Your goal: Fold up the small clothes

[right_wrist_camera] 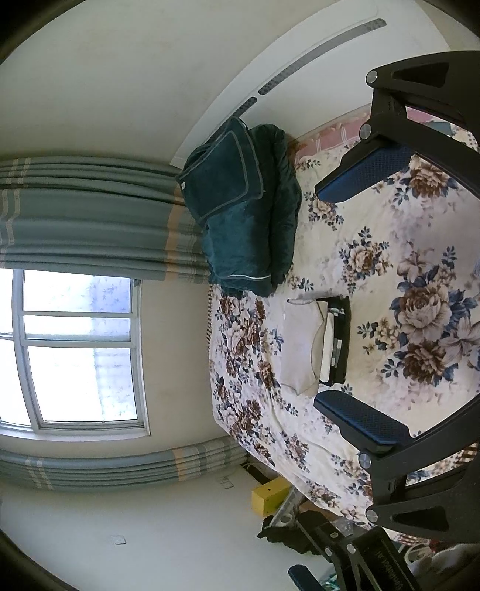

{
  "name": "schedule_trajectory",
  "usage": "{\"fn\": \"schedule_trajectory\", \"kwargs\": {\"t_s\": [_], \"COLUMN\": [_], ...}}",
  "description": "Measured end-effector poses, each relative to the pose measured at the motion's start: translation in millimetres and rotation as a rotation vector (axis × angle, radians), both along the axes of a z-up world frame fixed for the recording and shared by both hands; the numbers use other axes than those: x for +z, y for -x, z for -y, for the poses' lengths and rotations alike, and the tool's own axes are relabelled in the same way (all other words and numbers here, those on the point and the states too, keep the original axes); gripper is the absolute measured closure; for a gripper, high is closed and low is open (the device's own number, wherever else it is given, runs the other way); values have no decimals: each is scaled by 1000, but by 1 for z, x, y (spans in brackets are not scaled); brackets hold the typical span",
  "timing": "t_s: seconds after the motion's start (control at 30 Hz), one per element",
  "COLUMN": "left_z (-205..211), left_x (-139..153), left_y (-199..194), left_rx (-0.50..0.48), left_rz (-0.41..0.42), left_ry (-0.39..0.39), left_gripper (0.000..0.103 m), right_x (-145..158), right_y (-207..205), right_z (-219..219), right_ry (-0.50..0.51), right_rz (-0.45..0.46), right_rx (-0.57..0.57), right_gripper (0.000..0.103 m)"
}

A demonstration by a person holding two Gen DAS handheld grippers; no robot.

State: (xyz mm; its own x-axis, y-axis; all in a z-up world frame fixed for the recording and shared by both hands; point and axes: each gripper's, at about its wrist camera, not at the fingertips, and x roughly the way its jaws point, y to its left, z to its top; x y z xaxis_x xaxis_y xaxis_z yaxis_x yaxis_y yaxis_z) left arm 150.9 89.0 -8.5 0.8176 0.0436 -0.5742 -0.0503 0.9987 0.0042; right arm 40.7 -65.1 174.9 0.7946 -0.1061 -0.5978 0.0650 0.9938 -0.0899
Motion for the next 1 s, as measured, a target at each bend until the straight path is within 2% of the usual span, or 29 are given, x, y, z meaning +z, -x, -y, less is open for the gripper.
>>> {"fn": "schedule_trajectory", "kwargs": {"t_s": [0.4,0.6,1.0], "left_z": [7,5,6], "left_x": [1,3,4], "left_y": [-2,-2,-3], "left_rx": [8,7,9], "left_rz": [14,17,18], "left_ry": [-2,0,-1], "left_gripper": [0,0,0], "right_x": [-1,13,16], "right_y": [2,-12,-14], "right_z": [0,-5,-5], "right_ry": [-3,-3,-9], "right_rz": [2,6,10], "right_rx": [-2,10,10], "right_gripper": [0,0,0]}}
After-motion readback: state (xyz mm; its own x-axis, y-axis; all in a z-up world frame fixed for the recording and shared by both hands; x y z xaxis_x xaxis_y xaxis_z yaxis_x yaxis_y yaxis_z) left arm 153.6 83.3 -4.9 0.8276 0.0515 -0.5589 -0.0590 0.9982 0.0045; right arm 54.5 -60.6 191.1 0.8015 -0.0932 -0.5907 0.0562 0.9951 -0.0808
